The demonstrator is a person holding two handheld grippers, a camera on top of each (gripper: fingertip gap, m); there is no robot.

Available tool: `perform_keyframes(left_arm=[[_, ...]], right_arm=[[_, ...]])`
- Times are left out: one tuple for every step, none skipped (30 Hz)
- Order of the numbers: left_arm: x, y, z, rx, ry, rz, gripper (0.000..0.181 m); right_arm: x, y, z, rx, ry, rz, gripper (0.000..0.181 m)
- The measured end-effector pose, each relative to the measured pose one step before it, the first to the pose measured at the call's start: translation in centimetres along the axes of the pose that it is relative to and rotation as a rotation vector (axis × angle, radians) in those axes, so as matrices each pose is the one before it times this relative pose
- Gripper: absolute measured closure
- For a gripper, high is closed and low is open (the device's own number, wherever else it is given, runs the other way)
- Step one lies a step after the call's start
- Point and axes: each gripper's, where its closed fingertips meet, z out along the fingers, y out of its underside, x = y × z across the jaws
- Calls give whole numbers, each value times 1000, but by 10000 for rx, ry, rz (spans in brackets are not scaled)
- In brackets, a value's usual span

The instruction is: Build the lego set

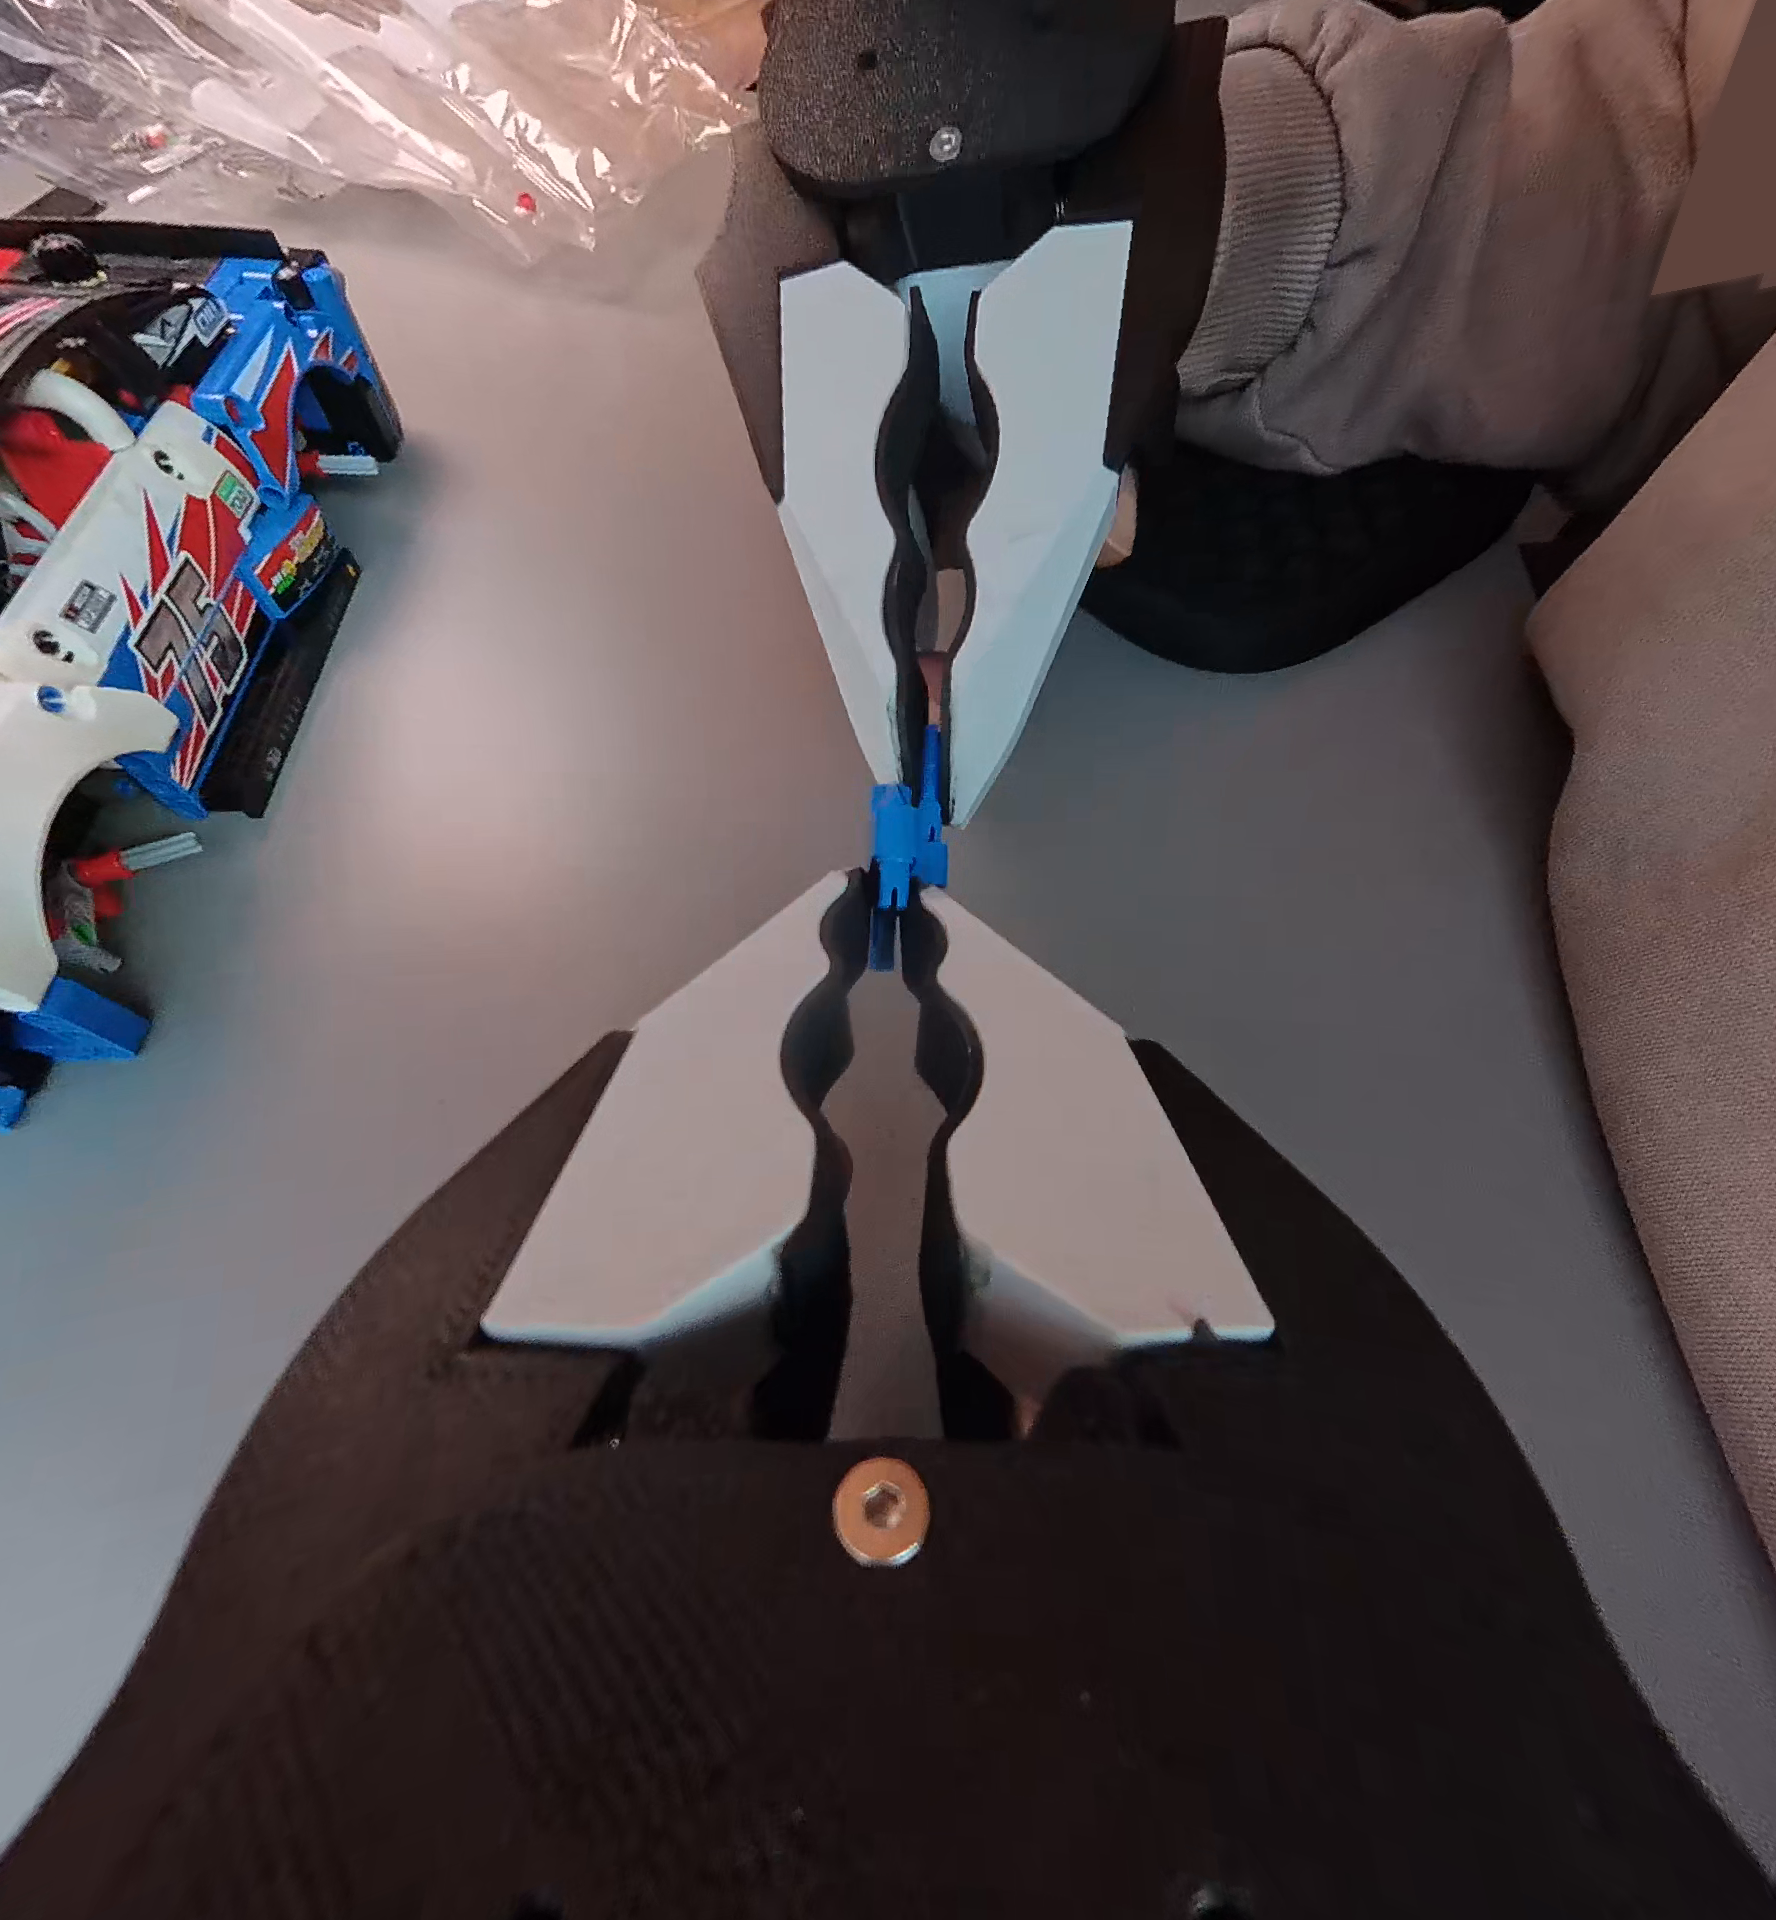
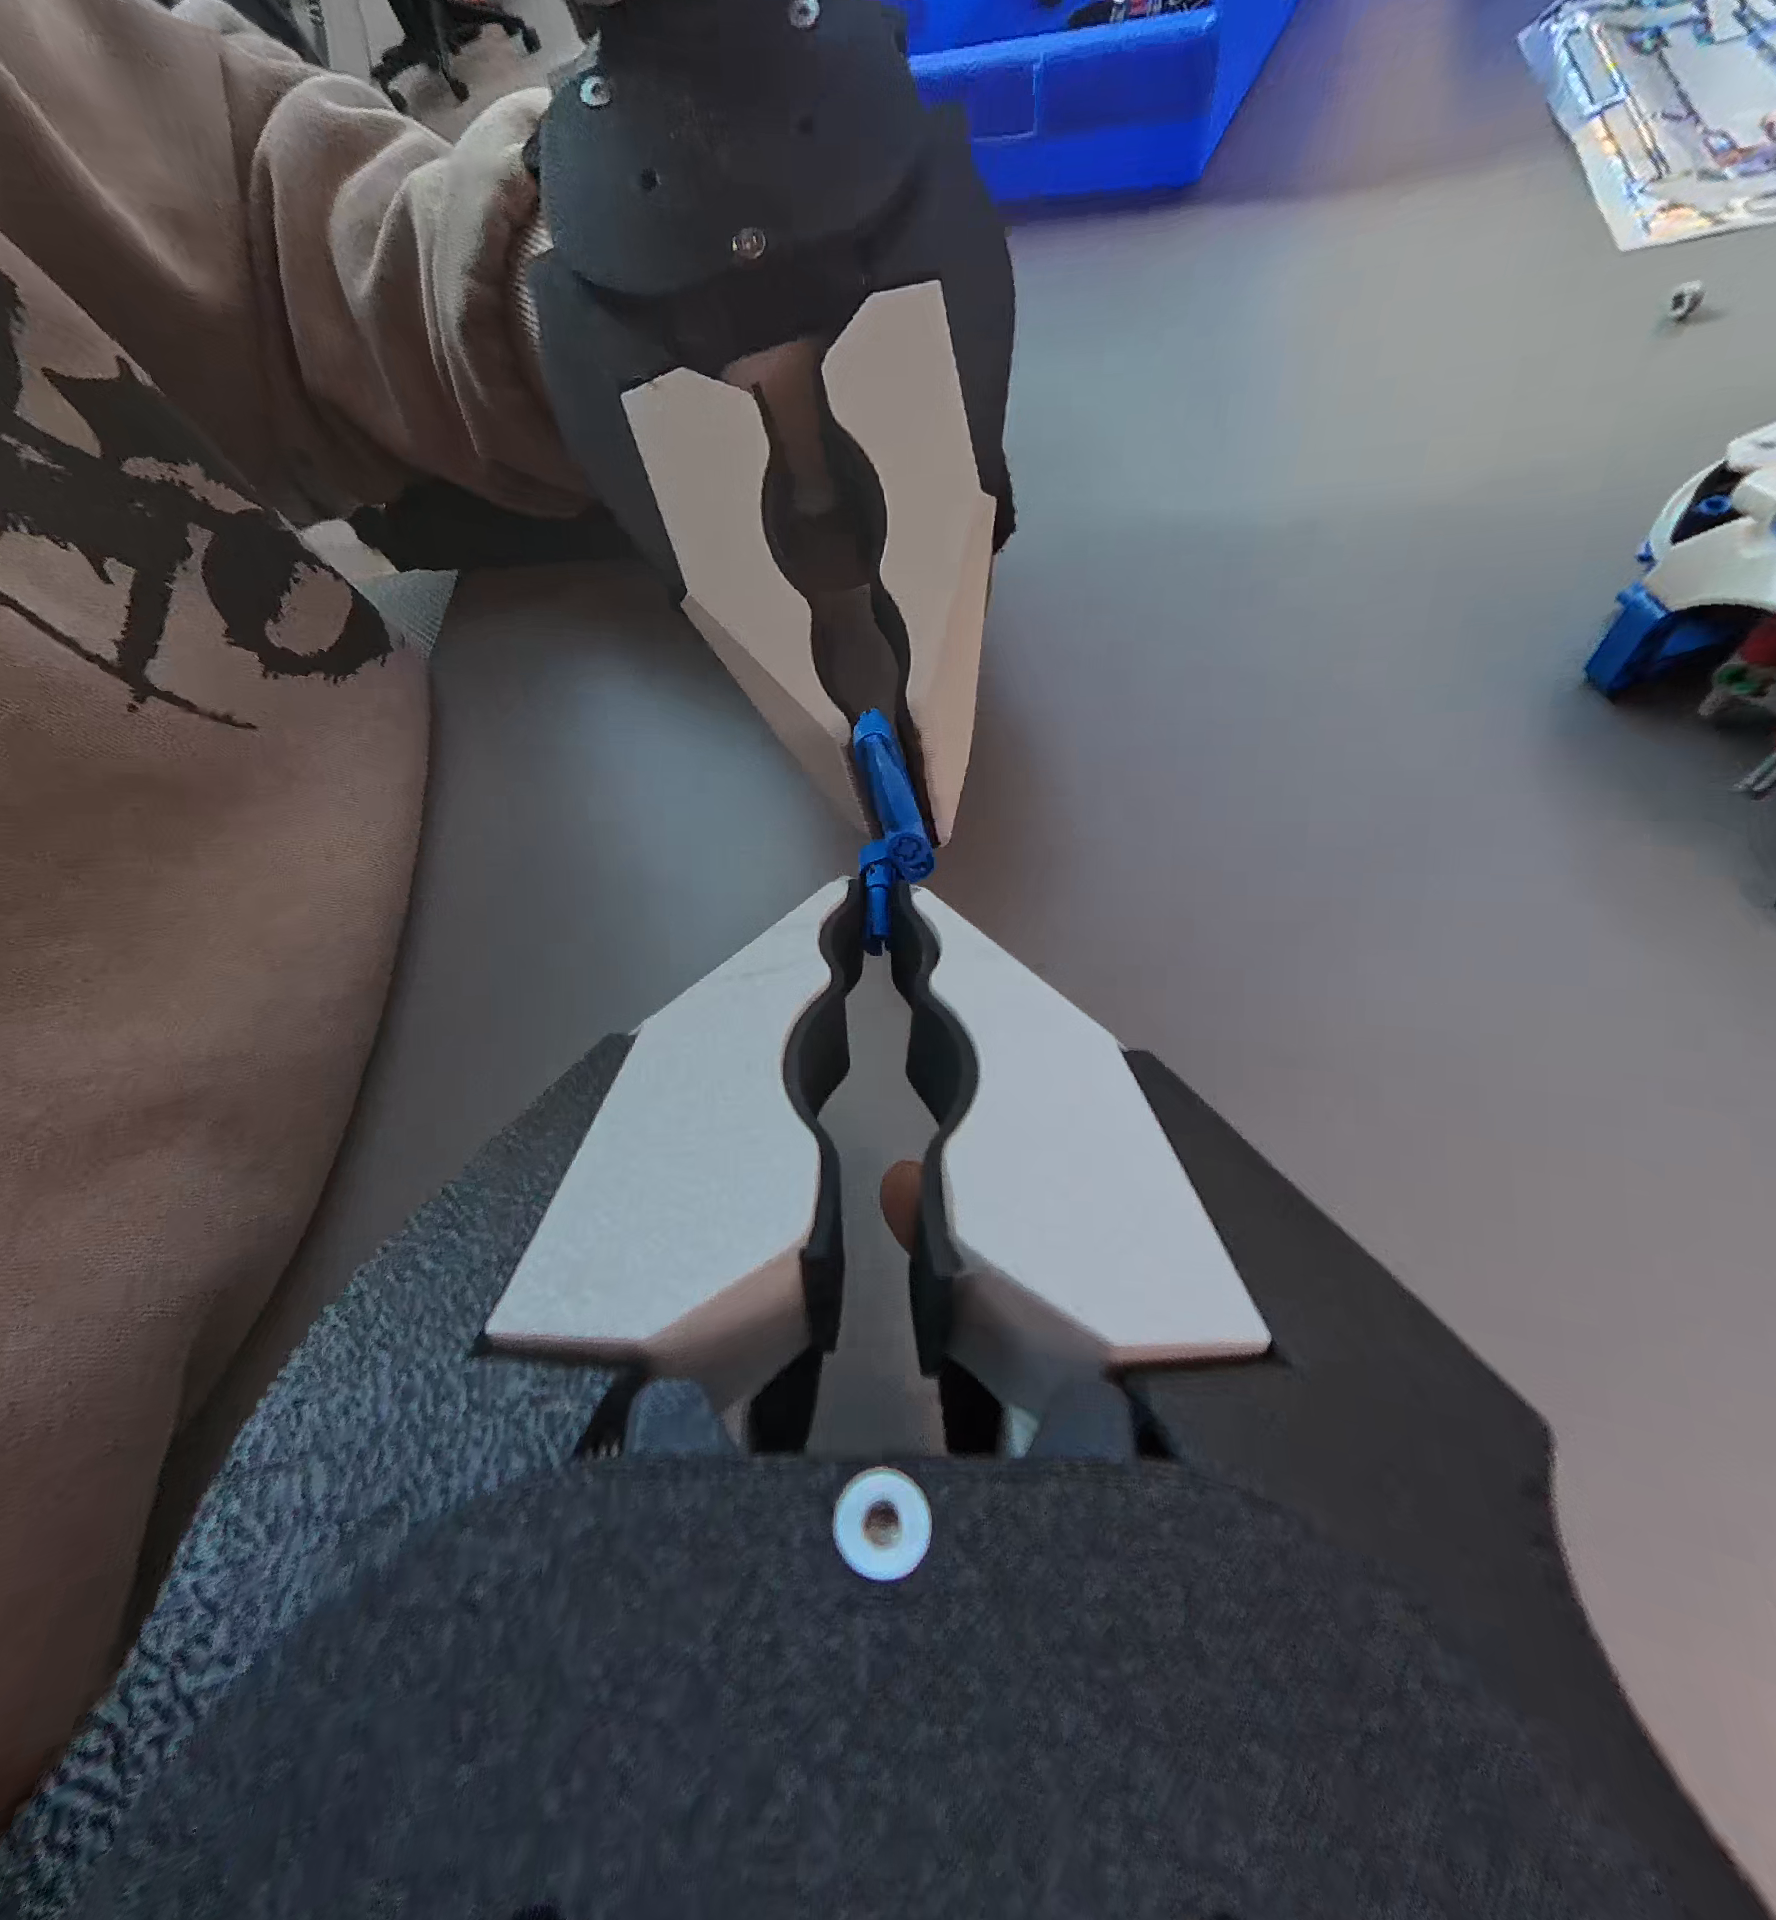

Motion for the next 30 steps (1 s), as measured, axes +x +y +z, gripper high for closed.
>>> perform_keyframes(left_arm=[[-189, 122, 33, -36, -168, -37, 178], [-251, 7, 17, -14, -262, 54, 179], [-187, 47, 96, -41, -217, 26, 180], [-183, 201, 165, -109, -200, 13, 180], [-140, 273, 174, -155, -154, 17, 180], [-110, 262, 152, -145, -93, -59, 180], [-105, 234, 141, -134, -38, -130, 180], [-88, 252, 149, -138, -35, -96, 180], [-43, 294, 165, -199, -20, -59, 180], [-8, 222, 143, -176, -31, 17, 180], [-15, 104, 75, -79, -13, -23, 180], [-26, 35, 40, -30, 31, -121, 180], [-52, 21, 32, -24, 8, -123, 180], [-47, 50, 53, -45, -15, -84, 180], [-32, 67, 32, -50, -3, -78, 180], [-23, 12, 3, -7, 9, -72, 180], [-47, -100, -83, 86, 32, -106, 180], [-60, -200, -131, 166, 57, -172, 180], [-32, -230, -144, 185, 75, -172, 180], [28, -161, -98, 131, 78, -113, 180], [46, -116, -49, 80, 22, -23, 180], [72, -47, -13, 32, 12, 50, 180], [64, -19, 6, 7, -15, 58, 180], [53, -41, -2, 21, -21, 60, 180], [37, -47, -2, 31, -3, 9, 180], [84, -31, -2, 14, 31, 15, 180], [79, 26, 25, -19, 4, 51, 180], [84, 48, 46, -47, -23, 115, 180], [62, 63, 58, -63, -41, 108, 180], [-3, 30, 24, -28, -54, 44, 181]], right_arm=[[129, -41, 72, 71, -36, 422, 180], [143, -56, 17, 50, -5, 365, 180], [219, 124, 32, -67, 90, 183, 180], [266, 231, 126, -133, 172, 89, 180], [208, 221, 153, -121, 138, 116, 180], [206, 177, 132, -95, 116, 136, 180], [176, 171, 133, -119, 127, 109, 180], [178, 237, 168, -177, 170, 6, 180], [124, 261, 197, -207, 169, -12, 180], [73, 155, 86, -128, 112, -34, 180], [46, 53, 18, -43, 30, 75, 180], [54, 12, 7, 3, -15, 100, 180], [84, 19, 25, -12, 5, 110, 181], [78, 67, 66, -32, 31, 48, 180], [32, 36, 41, -11, -3, 60, 180], [7, -63, -20, 66, -48, 52, 180], [-16, -182, -95, 148, -96, 106, 180], [-21, -248, -146, 177, -114, 132, 180], [-72, -197, -115, 124, -114, 96, 180], [-81, -81, -84, 46, -91, 63, 180], [-91, -36, -54, 25, -88, 57, 180], [-75, 59, -22, -26, -87, 54, 180], [-52, 33, -27, -18, -58, 33, 180], [-50, 13, -37, -10, -41, 11, 180], [-59, 13, -37, -10, -46, 13, 180], [-62, 58, -21, -46, -56, 6, 180], [-42, 88, 0, -57, -31, 7, 180], [-57, 137, 18, -102, -19, -35, 180], [26, 69, 32, -39, 40, -34, 180], [31, 14, 18, -10, 36, -17, 180]])
